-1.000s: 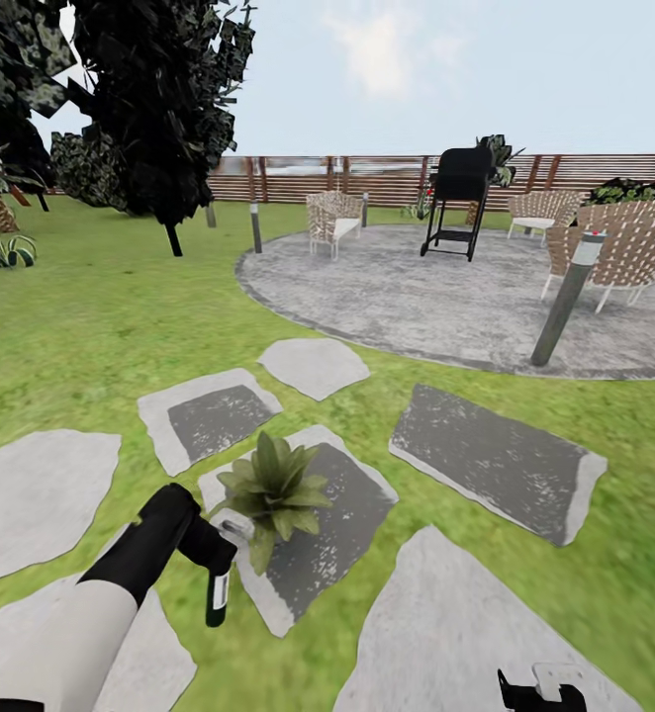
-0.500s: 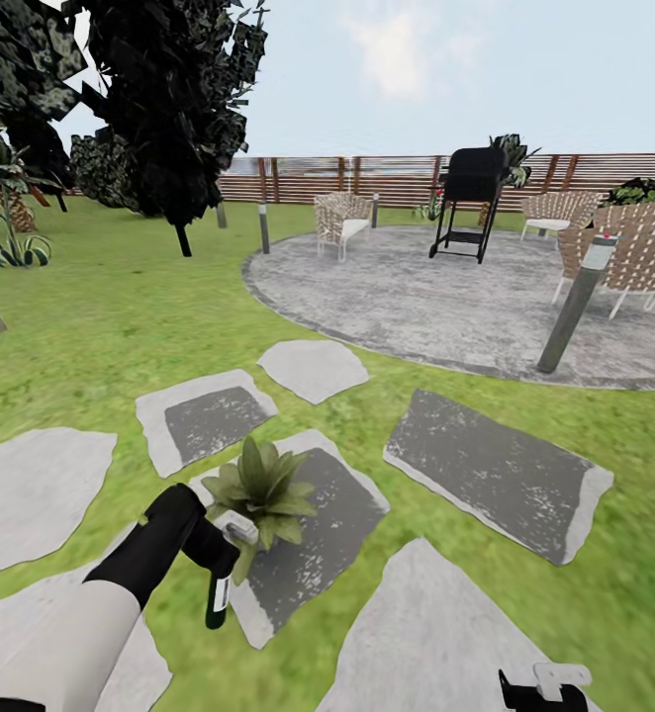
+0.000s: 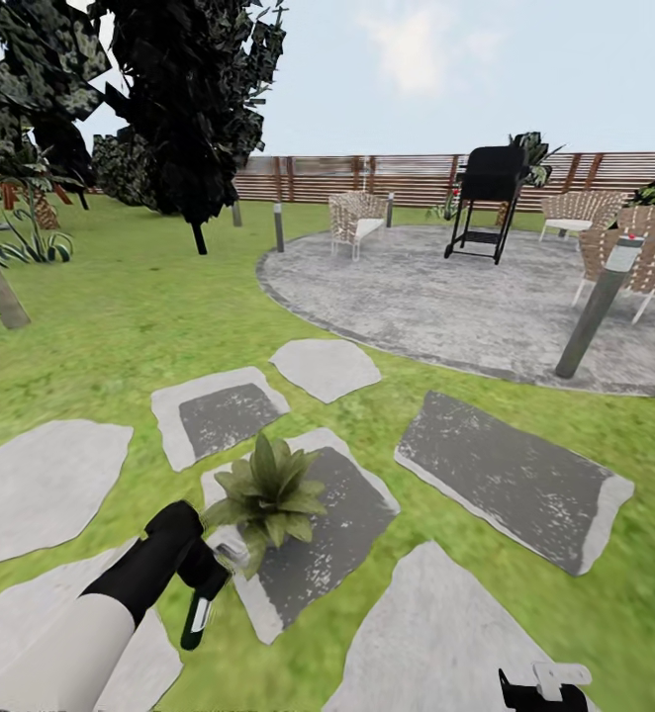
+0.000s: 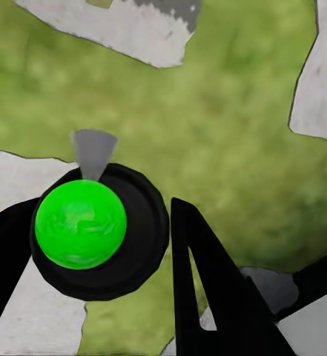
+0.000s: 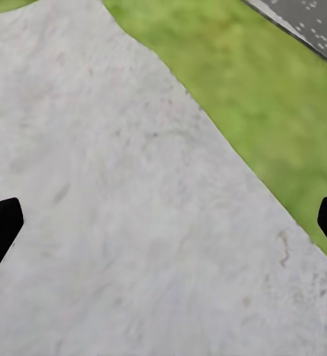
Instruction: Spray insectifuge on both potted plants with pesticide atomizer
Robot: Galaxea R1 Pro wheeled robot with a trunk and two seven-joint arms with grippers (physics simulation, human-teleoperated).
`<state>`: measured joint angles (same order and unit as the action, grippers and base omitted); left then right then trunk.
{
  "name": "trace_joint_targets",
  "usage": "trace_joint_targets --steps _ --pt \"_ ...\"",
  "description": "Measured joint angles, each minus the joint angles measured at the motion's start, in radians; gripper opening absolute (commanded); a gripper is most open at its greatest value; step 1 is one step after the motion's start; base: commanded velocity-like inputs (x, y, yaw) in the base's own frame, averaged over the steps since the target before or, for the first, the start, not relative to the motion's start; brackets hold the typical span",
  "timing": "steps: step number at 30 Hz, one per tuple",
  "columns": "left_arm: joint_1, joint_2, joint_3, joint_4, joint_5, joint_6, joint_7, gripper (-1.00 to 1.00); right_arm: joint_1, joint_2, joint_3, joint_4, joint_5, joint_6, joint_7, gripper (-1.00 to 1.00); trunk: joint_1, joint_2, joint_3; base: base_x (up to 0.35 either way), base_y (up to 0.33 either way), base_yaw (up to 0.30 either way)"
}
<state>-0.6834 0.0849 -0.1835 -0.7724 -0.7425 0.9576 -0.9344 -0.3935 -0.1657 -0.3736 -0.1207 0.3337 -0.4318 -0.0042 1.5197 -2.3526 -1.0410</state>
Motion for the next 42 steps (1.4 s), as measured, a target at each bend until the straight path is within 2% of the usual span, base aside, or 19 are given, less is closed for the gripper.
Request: trace_joint_targets --steps 2,5,14,17,38,42 --pt "0.0 -0.004 0.004 0.005 0.008 0.003 0.038 -1.0 0.0 0.0 0.0 0.0 0.0 0.0 0.0 1.0 0.0 0.0 0.0 0.0 0.0 0.012" --pt "0.0 -0.006 0.007 0.001 0.009 0.005 0.042 -1.0 0.0 0.0 0.0 0.0 0.0 0.0 0.0 1.0 0.0 0.0 -0.001 0.0 0.0 0.002" --pt "0.0 -0.006 0.007 -0.001 0.009 0.007 0.043 -1.0 0.0 0.0 0.0 0.0 0.0 0.0 0.0 1.0 0.034 -0.063 -0.042 0.0 0.0 0.0" --pt "0.0 -0.006 0.007 -0.004 0.009 0.007 0.043 -1.0 0.0 0.0 0.0 0.0 0.0 0.0 0.0 1.0 0.035 -0.063 -0.047 0.0 0.0 0.0" --pt "0.0 -0.01 0.001 -0.005 0.012 0.009 0.041 -1.0 0.0 0.0 0.0 0.0 0.0 0.0 0.0 1.0 0.034 -0.063 -0.049 0.15 0.0 0.0" --pt "0.0 -0.023 -0.003 -0.007 0.014 0.014 0.04 -1.0 0.0 0.0 0.0 0.0 0.0 0.0 0.0 1.0 0.034 -0.063 -0.049 0.103 0.0 0.0"
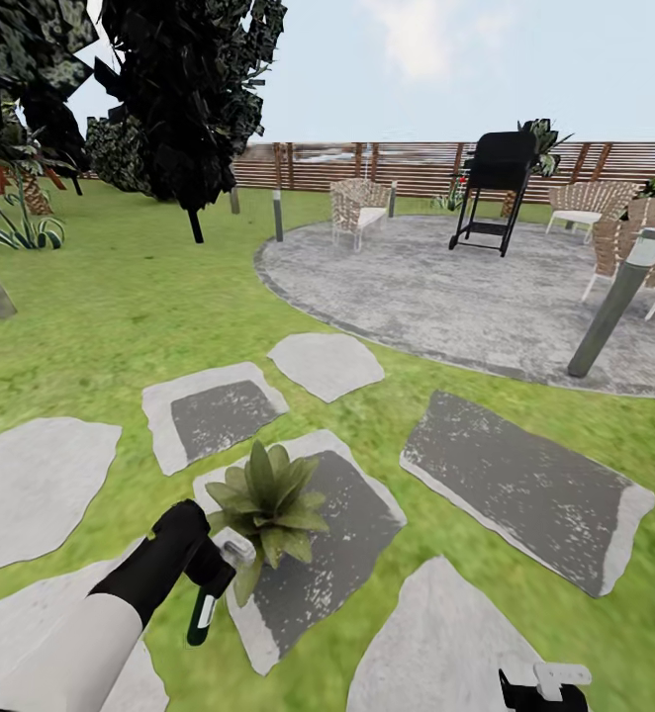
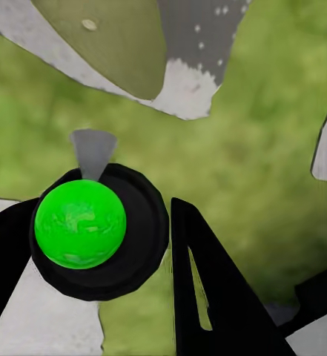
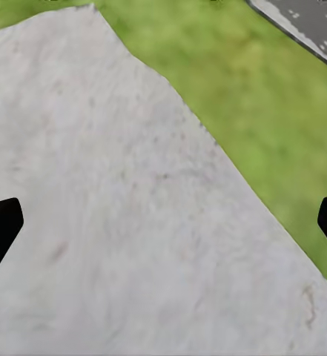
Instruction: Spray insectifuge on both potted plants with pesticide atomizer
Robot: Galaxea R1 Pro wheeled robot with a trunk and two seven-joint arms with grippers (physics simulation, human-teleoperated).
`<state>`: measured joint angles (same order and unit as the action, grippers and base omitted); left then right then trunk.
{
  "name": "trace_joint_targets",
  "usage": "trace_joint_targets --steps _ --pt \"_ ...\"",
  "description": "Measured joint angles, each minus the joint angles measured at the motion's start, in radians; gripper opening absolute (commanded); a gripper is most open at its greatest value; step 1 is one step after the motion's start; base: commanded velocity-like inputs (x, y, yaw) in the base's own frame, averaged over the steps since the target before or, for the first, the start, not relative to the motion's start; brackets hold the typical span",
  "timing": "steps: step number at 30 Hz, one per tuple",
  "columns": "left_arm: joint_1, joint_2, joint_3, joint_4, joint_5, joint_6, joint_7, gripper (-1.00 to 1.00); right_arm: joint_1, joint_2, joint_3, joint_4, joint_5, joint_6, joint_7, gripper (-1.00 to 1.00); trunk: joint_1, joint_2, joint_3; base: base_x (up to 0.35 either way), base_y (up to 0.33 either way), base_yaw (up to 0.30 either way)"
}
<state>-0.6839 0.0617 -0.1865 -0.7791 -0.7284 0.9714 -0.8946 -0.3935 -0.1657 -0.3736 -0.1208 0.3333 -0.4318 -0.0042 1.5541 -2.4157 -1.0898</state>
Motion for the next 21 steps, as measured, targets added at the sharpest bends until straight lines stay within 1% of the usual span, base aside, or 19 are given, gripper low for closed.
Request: trace_joint_targets --steps 2,4,7,10,11,12,13,15,17,19,20,21 --pt "-0.002 -0.011 -0.001 0.0 -0.001 0.018 -0.001 -1.0 0.0 0.0 0.0 0.0 0.0 0.0 0.0 1.0 0.0 0.0 0.0 0.014 0.0 0.0" --pt "-0.004 -0.014 -0.001 0.0 -0.002 0.024 -0.002 -1.0 0.0 0.0 0.0 0.0 0.0 0.0 0.0 1.0 0.0 0.0 0.0 0.005 0.0 0.0" --pt "-0.004 -0.012 -0.001 0.002 -0.001 0.025 -0.002 -1.0 0.0 0.0 0.0 0.0 0.0 0.0 0.0 1.0 0.0 0.0 0.0 0.001 0.0 0.0" --pt "-0.002 -0.003 0.001 0.01 0.001 0.02 -0.009 -1.0 0.0 0.0 0.0 0.0 0.0 0.0 0.0 1.0 0.0 0.0 0.0 0.0 0.0 0.0" --pt "0.0 0.003 0.003 0.013 0.002 0.016 -0.028 -1.0 0.0 0.0 0.0 0.0 0.0 0.0 0.0 1.0 0.0 0.0 0.0 0.0 0.0 0.0" --pt "0.001 0.014 0.003 0.015 0.0 0.013 -0.059 -1.0 0.0 0.0 0.0 0.0 0.0 0.0 0.0 1.0 0.0 0.0 0.0 0.0 0.0 0.0" --pt "0.002 0.029 -0.001 0.016 -0.003 0.009 -0.105 -1.0 0.0 0.0 0.0 0.0 0.0 0.0 0.0 1.0 0.0 0.0 0.0 0.0 0.0 0.0" --pt "0.002 0.043 -0.006 0.015 -0.01 0.006 -0.17 -1.0 0.0 0.0 0.0 0.0 0.0 0.0 0.0 1.0 0.0 0.0 0.0 0.0 0.0 0.0" --pt "0.002 0.045 -0.009 0.01 -0.014 0.005 -0.197 -1.0 0.0 0.0 0.0 0.0 0.0 0.0 0.0 1.0 0.0 0.0 0.0 0.0 0.0 0.0" --pt "0.0 0.042 -0.01 0.005 -0.017 0.007 -0.202 -1.0 0.0 0.0 0.0 0.0 0.0 0.0 0.0 1.0 0.0 0.0 0.0 0.0 0.0 0.0" --pt "-0.001 0.04 -0.01 0.004 -0.02 0.008 -0.202 -1.0 0.0 0.0 0.0 0.0 0.0 0.0 0.0 1.0 0.0 0.0 0.0 0.0 0.0 0.0" --pt "-0.003 0.032 -0.009 0.004 -0.027 0.011 -0.203 -1.0 0.0 0.0 0.0 0.0 0.0 0.0 0.0 1.0 0.0 0.0 0.0 0.0 0.0 0.0"
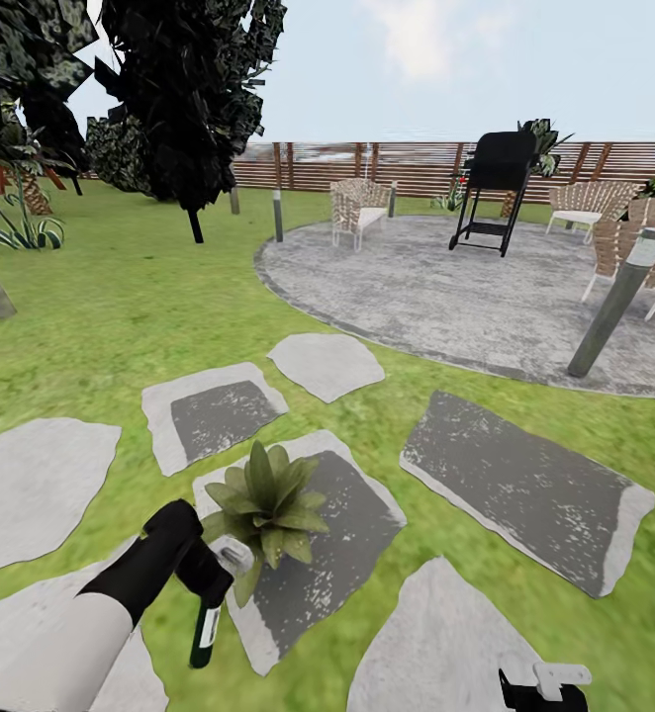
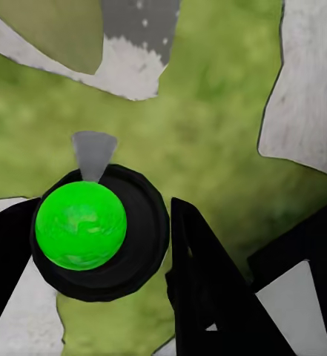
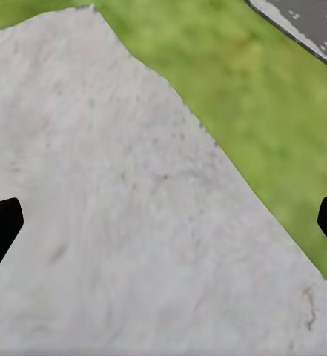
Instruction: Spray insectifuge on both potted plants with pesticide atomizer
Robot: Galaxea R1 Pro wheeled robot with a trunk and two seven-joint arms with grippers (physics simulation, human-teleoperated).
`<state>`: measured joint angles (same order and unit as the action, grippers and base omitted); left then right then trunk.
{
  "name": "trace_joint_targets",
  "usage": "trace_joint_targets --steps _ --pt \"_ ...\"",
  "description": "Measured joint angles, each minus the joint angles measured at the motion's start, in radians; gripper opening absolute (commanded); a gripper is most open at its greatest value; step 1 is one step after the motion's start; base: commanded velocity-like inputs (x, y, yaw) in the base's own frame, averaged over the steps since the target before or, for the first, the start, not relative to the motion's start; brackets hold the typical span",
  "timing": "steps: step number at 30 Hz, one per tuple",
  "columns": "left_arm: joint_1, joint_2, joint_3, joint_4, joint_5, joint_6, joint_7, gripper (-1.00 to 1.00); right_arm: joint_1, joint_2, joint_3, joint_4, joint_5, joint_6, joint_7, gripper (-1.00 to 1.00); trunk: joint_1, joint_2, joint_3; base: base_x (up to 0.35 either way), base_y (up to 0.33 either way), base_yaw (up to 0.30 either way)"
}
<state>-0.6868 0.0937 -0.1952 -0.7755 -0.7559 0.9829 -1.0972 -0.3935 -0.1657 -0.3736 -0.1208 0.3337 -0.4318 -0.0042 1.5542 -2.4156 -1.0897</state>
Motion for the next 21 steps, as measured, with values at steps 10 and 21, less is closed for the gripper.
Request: trace_joint_targets --steps 10,21 --pt "0.001 -0.044 0.005 0.01 -0.104 -0.001 0.0 -1.0 0.0 0.0 0.0 0.0 0.0 0.0 0.0 1.0 0.0 0.0 0.0 0.0 0.0 0.0" --pt "0.032 -0.007 0.003 0.006 -0.103 -0.004 0.004 -1.0 0.0 0.0 0.0 0.001 0.001 0.0 0.0 1.0 0.0 0.0 0.0 0.0 0.0 0.0"
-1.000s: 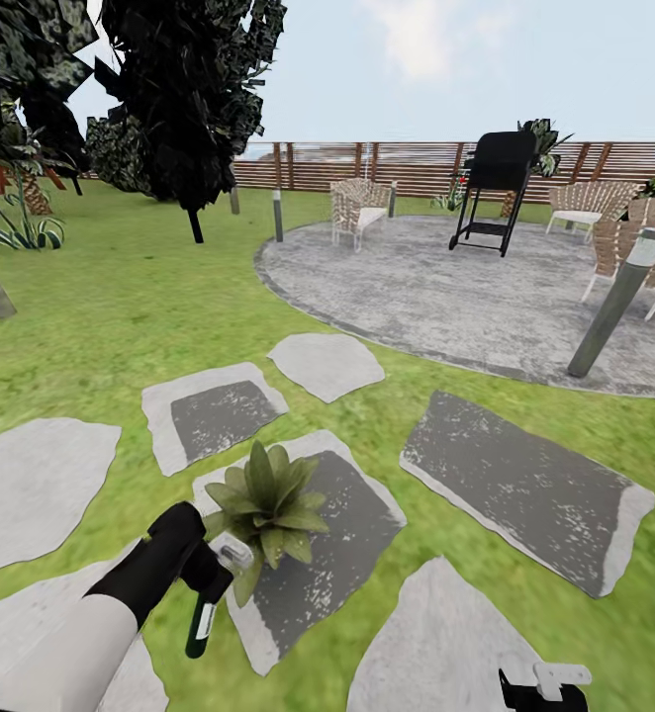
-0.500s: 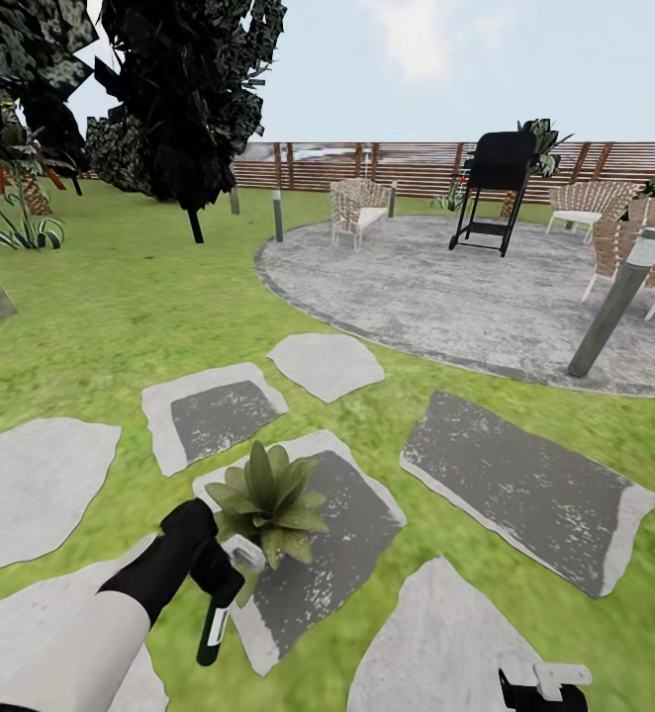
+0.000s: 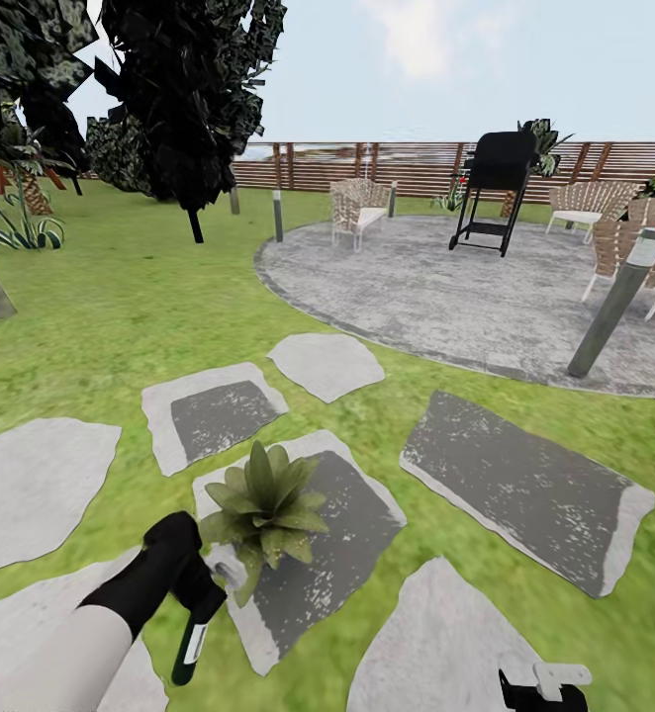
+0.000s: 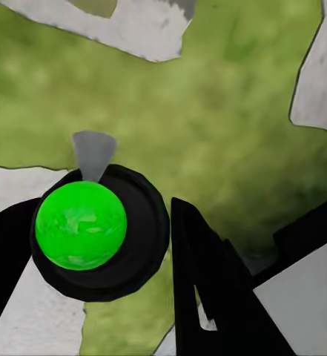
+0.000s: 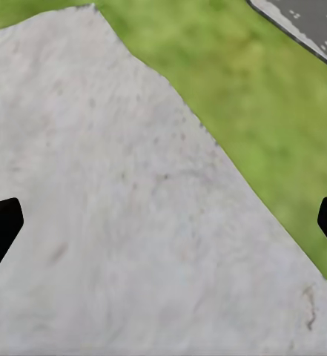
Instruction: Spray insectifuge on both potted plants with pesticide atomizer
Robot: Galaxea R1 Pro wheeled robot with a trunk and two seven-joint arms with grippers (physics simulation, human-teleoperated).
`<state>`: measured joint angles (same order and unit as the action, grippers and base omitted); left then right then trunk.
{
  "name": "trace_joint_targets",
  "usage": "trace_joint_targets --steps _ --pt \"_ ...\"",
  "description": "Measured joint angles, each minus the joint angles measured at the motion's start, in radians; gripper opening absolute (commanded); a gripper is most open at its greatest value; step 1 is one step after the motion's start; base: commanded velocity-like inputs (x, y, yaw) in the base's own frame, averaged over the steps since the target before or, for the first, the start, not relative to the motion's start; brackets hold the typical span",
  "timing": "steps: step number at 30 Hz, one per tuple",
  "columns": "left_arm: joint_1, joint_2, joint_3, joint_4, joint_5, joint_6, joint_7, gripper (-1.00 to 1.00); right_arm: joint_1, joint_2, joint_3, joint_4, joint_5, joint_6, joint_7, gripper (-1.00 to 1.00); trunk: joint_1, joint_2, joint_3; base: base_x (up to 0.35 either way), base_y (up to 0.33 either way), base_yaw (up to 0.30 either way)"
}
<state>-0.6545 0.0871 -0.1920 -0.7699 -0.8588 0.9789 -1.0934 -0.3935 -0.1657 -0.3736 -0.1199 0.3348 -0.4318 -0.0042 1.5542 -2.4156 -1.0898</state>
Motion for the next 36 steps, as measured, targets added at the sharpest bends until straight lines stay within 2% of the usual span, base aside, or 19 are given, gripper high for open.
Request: trace_joint_targets --steps 5,6,9,14,17,28,36 --pt "-0.008 -0.071 0.001 -0.009 0.002 0.006 0.007 -1.0 0.0 0.0 0.0 0.001 0.0 0.0 0.0 1.0 0.0 0.0 0.0 0.0 0.0 0.0" --pt "-0.009 -0.078 0.0 -0.009 -0.002 0.004 0.009 -1.0 0.0 0.0 0.0 0.001 0.0 0.0 0.0 1.0 0.0 0.0 0.0 0.0 0.0 0.0" --pt "-0.007 -0.069 0.004 -0.007 -0.005 0.0 0.009 -1.0 0.0 0.0 0.0 0.001 0.0 0.0 0.0 1.0 0.0 0.0 0.0 0.0 0.0 0.0" --pt "-0.001 -0.002 0.007 0.002 -0.009 -0.005 0.009 -1.0 0.0 0.0 0.0 0.001 0.0 0.0 0.0 1.0 0.0 0.0 0.0 0.0 0.0 0.0" --pt "0.001 0.016 0.007 0.005 -0.004 -0.004 0.009 -1.0 0.0 0.0 0.0 0.001 0.0 0.0 0.0 1.0 0.0 0.0 0.0 0.0 0.0 0.0" --pt "0.002 -0.008 0.004 -0.009 -0.003 -0.003 0.01 -1.0 0.0 0.0 0.0 0.001 0.0 0.0 0.0 1.0 0.0 0.0 0.0 0.026 -0.015 0.0" --pt "0.002 -0.011 0.004 -0.009 -0.003 -0.001 0.015 -1.0 0.0 0.0 0.0 0.0 0.0 0.0 0.0 1.0 0.0 0.0 0.0 0.118 -0.19 0.0"
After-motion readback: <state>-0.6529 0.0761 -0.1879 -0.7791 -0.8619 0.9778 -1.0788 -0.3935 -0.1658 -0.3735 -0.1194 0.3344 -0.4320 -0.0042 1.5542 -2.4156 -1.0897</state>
